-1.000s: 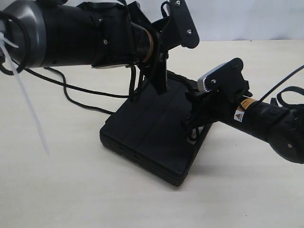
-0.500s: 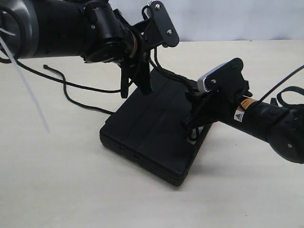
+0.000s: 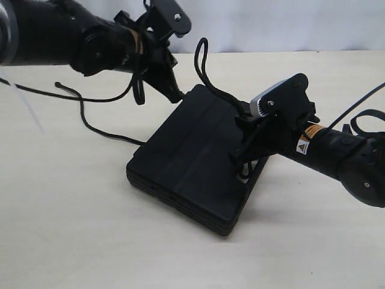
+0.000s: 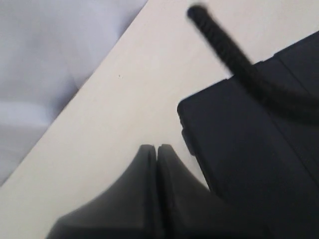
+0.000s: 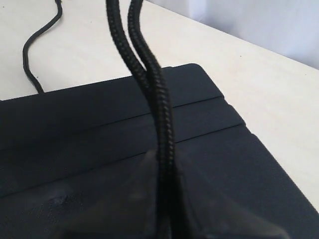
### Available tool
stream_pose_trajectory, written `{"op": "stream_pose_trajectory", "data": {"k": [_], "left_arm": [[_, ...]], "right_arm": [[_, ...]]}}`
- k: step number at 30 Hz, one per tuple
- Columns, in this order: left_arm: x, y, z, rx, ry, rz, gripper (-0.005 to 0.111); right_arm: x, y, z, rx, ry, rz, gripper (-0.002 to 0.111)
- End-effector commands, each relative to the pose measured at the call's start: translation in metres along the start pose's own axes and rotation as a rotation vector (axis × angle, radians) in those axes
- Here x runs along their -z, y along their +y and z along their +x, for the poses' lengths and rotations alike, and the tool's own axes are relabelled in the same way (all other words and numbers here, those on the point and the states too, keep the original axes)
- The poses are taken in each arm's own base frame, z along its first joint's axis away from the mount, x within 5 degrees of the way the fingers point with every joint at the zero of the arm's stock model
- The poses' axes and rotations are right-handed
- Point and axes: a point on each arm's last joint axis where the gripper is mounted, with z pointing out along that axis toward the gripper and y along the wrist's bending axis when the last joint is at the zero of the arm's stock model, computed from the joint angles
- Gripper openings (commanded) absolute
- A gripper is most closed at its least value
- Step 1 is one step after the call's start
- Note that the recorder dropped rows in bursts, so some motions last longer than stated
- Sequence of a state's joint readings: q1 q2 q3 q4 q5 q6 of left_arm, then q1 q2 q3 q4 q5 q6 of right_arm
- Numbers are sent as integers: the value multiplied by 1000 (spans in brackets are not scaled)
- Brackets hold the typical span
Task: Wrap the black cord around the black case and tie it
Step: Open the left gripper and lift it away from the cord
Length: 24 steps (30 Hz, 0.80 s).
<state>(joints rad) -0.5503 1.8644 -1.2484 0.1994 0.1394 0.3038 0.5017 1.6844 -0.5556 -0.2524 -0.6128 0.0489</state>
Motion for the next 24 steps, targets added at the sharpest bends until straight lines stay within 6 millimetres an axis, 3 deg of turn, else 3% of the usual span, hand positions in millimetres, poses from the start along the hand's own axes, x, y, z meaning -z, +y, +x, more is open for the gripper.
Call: {"op": "stream_pose_trajectory", "data": {"k": [1, 5, 9, 10, 12, 13, 14, 15, 17, 18, 19, 24], "left_arm": [[-2, 17, 32, 106, -40, -64, 0], [-1, 28, 37, 181, -54, -95, 0], [0, 24, 23, 320, -178, -116, 0], [2, 29, 16, 600, -290, -114, 0], [5, 32, 8, 750, -413, -59, 0], [8, 26, -1, 686, -524, 102, 0], [17, 19, -9, 567, -687, 396, 0], [19, 17, -8, 521, -732, 500, 0], [15, 35, 4, 588, -738, 604, 0], [6, 52, 32, 573, -609, 559, 0], [3, 57, 43, 563, -575, 560, 0], [-10, 57, 75, 526, -588, 665, 0]], "right_arm": [[0, 0, -3, -2, -13, 3, 4], [0, 0, -4, -2, -24, 3, 4], [0, 0, -4, -2, -24, 3, 4], [0, 0, -4, -2, -24, 3, 4], [0, 0, -3, -2, -22, 3, 4], [0, 0, -3, -2, -22, 3, 4], [0, 0, -4, -2, -24, 3, 4], [0, 0, -4, -2, -24, 3, 4], [0, 0, -3, -2, -14, 3, 4], [0, 0, -2, -2, -2, 4, 4], [0, 0, -2, -2, -2, 4, 4], [0, 0, -3, -2, -20, 3, 4]]}}
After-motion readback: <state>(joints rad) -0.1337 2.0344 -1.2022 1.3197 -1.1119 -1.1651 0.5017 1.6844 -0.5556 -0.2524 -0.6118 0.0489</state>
